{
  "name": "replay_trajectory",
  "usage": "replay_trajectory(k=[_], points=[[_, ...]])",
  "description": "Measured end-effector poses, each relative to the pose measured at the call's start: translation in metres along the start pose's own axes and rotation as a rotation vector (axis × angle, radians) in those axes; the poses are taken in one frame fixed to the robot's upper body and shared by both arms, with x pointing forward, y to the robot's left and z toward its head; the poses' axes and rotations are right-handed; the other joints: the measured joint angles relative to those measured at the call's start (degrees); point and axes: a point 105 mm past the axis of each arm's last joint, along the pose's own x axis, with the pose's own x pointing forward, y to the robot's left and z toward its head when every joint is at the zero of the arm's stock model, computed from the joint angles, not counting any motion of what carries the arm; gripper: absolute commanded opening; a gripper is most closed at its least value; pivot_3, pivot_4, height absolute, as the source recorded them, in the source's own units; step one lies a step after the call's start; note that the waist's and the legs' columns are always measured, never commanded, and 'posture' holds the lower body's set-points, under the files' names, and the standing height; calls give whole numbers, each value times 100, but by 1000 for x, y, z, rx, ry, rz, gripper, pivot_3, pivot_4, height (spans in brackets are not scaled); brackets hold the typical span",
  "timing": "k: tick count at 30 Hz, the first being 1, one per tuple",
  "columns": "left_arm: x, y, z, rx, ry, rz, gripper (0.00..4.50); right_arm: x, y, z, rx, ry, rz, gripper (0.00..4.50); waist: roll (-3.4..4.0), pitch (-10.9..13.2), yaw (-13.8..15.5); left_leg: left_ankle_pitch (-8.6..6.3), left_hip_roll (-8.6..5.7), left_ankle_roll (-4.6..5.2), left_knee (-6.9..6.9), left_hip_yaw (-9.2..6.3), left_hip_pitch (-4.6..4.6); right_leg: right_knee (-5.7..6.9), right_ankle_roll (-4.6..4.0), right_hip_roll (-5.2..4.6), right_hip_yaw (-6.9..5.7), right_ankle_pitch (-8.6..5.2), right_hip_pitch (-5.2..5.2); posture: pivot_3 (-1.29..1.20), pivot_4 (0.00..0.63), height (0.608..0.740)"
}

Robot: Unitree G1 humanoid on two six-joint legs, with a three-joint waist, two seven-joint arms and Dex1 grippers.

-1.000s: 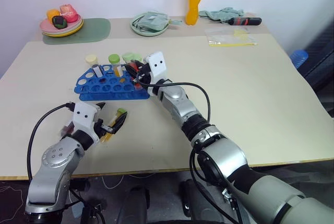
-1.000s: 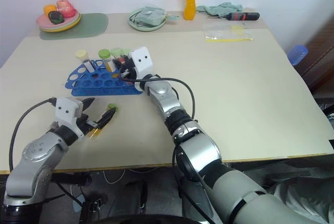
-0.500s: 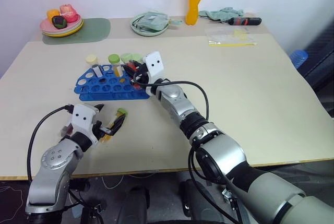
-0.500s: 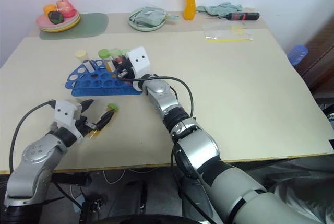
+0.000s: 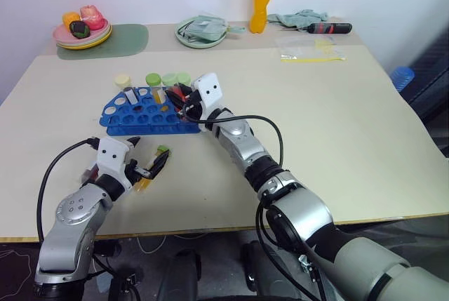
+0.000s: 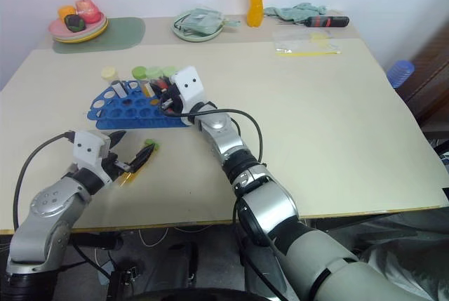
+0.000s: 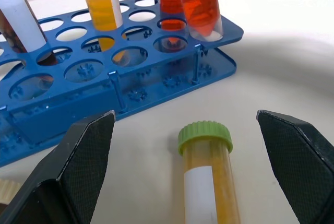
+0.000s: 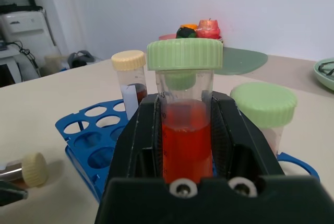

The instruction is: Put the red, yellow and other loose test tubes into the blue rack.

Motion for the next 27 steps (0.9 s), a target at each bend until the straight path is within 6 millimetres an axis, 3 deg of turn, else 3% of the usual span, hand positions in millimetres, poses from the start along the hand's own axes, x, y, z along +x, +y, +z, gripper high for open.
replay_trajectory(k=[8,18,27], points=[[1,-7,14,9,-9,5,4500,-15,-1,4,10,11,24,769,1,0,1,0,0,0,1,-1,-1,0,0,0,0,0,0,0,150,740],[7,-8,23,-1,-16,1,4500,-15,0,5,10,12,18,769,1,0,-8,0,0,0,1,0,-1,1,0,2,-1,0,-1,0,150,740],[4,-9,20,-4,-3,-6,4500,-20,-6,2,52,-57,2,769,1,1,-3,0,0,0,1,0,-1,0,0,2,0,0,-1,0,150,740]])
